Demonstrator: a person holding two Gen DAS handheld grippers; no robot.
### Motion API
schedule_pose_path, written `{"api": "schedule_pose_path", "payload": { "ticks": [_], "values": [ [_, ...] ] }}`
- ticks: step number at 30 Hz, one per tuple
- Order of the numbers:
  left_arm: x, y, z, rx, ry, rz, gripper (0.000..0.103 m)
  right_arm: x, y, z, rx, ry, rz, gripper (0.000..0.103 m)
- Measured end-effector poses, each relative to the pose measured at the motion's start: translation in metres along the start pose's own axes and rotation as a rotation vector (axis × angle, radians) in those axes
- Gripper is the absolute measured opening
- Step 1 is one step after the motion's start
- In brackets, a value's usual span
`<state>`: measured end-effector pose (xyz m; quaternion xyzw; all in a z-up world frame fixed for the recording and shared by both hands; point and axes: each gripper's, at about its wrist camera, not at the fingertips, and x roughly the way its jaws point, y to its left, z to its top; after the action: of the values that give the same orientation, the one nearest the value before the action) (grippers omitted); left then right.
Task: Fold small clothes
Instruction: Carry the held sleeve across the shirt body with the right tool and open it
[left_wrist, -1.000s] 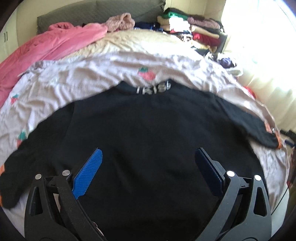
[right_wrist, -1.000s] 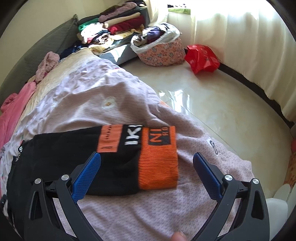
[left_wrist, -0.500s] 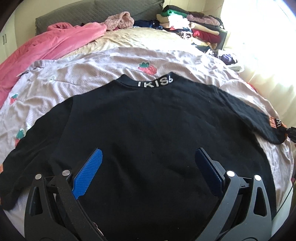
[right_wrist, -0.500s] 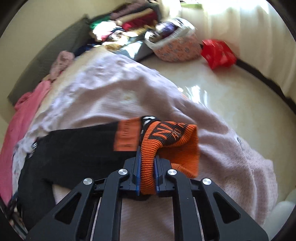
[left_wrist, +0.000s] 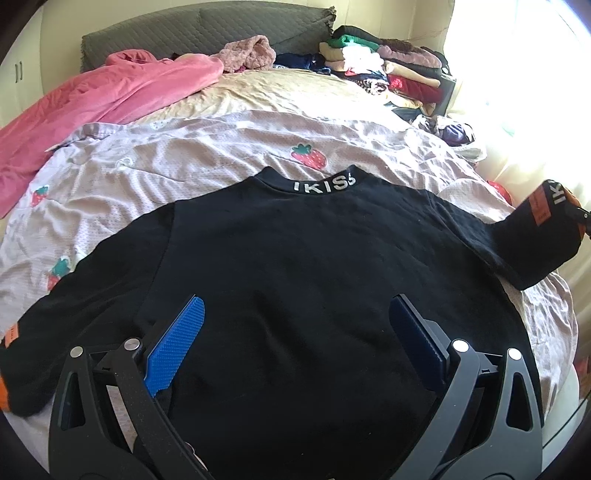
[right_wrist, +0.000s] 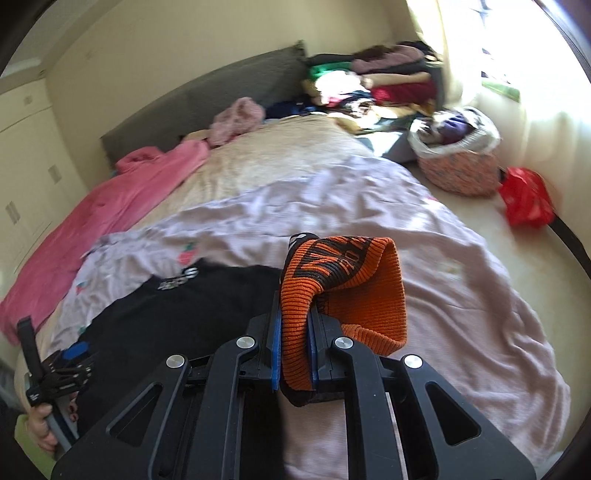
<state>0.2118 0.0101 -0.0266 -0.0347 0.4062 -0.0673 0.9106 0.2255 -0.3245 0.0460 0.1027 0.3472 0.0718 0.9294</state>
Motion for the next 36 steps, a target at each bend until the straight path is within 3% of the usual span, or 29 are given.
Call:
{"api": "schedule_pose_path", "payload": {
  "ticks": [13,25,36],
  "values": [
    [-0.003,0.024,-0.002,-0.051,-0.006,0.008,0.094,0.034,0.108,0.007,-0.105,0.055,0.143,0.01],
    [-0.001,0.053,-0.011,-0.093,0.011,0.043,0.094,0.093,0.201,0.003,-0.219,0.145,0.205,0.013],
    [0.003,0.061,-0.017,-0.103,0.028,0.023,0.094,0.101,0.233,-0.005,-0.268,0.146,0.271,0.02]
  ]
}}
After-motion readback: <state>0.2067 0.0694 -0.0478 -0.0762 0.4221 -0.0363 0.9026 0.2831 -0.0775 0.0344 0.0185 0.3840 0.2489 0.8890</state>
